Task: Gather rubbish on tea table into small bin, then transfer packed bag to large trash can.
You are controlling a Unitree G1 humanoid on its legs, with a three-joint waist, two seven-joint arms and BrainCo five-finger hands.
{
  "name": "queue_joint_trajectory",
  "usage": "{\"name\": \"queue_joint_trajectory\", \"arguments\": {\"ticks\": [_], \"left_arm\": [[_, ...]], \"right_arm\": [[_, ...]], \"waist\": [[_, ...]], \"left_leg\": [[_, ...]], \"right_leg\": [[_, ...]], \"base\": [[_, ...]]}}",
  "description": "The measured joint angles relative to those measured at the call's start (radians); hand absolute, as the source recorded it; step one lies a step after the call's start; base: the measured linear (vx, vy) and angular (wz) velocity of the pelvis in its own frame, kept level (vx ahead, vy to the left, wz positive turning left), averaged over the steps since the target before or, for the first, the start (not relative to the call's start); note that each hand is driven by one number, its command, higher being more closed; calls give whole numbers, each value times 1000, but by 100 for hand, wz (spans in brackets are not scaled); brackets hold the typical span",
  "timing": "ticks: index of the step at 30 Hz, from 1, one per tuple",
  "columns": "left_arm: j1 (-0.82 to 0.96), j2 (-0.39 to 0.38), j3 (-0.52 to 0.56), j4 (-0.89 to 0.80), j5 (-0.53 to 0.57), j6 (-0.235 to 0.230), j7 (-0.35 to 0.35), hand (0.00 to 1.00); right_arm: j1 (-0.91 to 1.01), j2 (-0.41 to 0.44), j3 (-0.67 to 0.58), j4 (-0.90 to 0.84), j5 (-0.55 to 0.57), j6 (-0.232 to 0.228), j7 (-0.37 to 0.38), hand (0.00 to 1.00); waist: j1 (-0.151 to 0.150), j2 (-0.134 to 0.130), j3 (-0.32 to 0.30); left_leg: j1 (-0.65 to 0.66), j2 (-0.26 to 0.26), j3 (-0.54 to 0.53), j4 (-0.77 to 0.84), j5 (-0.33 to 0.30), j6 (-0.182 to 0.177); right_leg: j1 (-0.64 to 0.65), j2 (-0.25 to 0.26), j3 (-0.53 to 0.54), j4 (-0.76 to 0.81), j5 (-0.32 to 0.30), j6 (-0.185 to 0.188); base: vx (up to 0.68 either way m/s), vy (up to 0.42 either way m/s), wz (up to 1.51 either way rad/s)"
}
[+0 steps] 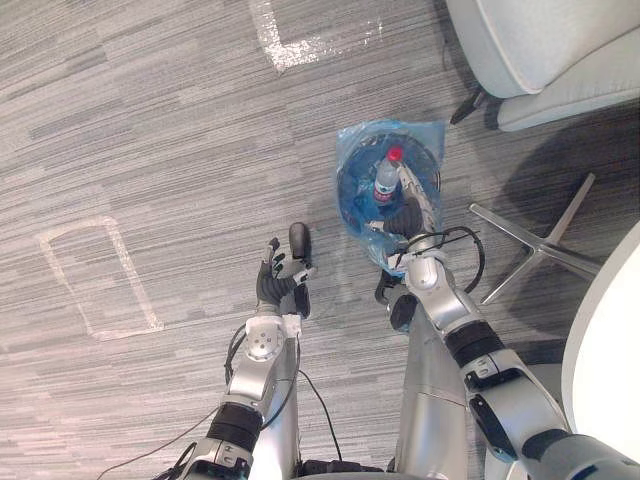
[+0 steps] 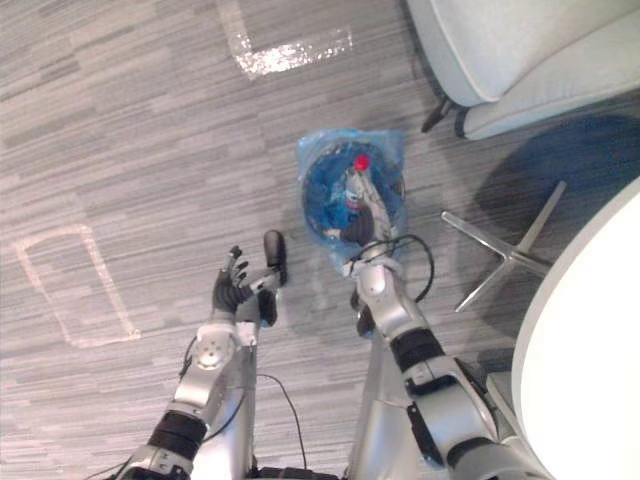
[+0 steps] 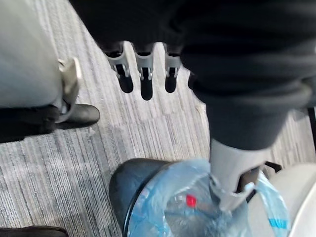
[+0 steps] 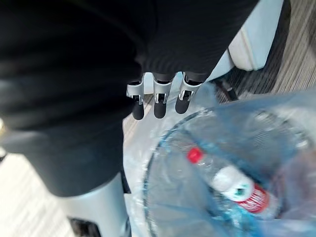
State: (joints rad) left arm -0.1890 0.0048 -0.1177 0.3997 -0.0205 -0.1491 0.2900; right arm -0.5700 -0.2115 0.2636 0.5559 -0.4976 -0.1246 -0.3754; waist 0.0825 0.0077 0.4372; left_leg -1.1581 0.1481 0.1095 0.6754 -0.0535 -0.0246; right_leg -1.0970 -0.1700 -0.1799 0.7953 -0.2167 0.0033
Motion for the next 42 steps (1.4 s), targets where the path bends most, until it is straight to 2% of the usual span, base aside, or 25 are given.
{"name": "queue_joint_trajectory", "arguments": {"ticks": [1, 7, 14, 17, 27, 28, 37, 42], "left_arm": [[-6, -1, 15, 51, 4, -9, 8, 0], [-65, 12, 22, 197, 19, -41, 22, 0], [-105, 10, 23, 281, 16, -44, 44, 0], [-142, 7, 24, 328, 3, -44, 60, 0], [-233, -33, 62, 399, -37, -53, 80, 0], [-235, -37, 63, 399, -43, -55, 80, 0], [-292, -62, 92, 414, -66, -78, 79, 0], [-292, -61, 99, 403, -81, -84, 79, 0]], "right_arm": [[11, 13, 15, 3, -27, 3, 5, 0], [15, 57, 65, 62, -170, 29, -3, 0], [-52, 93, 99, 226, -249, 73, -35, 0], [-99, 103, 102, 317, -285, 98, -38, 0], [-238, 118, 71, 490, -292, 147, -63, 0], [-240, 119, 60, 494, -295, 153, -63, 100], [-288, 82, 49, 541, -326, 173, -56, 100], [-297, 82, 55, 525, -306, 171, -57, 100]], "waist": [[-10, -9, -10], [-11, -26, -37], [-11, -25, -37], [-9, -25, -37], [3, -24, -37], [5, -24, -37], [8, -21, -36], [8, -21, -36]], "left_leg": [[1, 1, 0, -1, 1, 0], [34, 12, 19, -15, 2, 0], [64, 11, 38, -73, 23, -7], [59, 9, 42, -80, 26, -2], [-1, -2, 41, -79, 39, 9], [-5, -2, 40, -78, 39, 9], [-83, -34, 13, -55, 51, 11], [-97, -33, 3, -33, 38, 11]], "right_leg": [[1, 2, 1, -1, 1, -1], [22, 12, 17, -20, 18, -2], [47, 14, 19, -75, 42, 13], [43, 13, 19, -85, 53, 6], [-25, 5, 24, -65, 51, 2], [-30, 4, 24, -62, 49, 1], [-110, -35, 6, 19, 9, -2], [-112, -34, 1, 25, 3, 2]], "base": [[-26, -10, -4], [-35, -3, -9], [-49, 0, -1], [-22, 5, -1], [-3, -4, 2], [0, 0, 0], [-28, -13, 19], [-40, -2, 0]]}}
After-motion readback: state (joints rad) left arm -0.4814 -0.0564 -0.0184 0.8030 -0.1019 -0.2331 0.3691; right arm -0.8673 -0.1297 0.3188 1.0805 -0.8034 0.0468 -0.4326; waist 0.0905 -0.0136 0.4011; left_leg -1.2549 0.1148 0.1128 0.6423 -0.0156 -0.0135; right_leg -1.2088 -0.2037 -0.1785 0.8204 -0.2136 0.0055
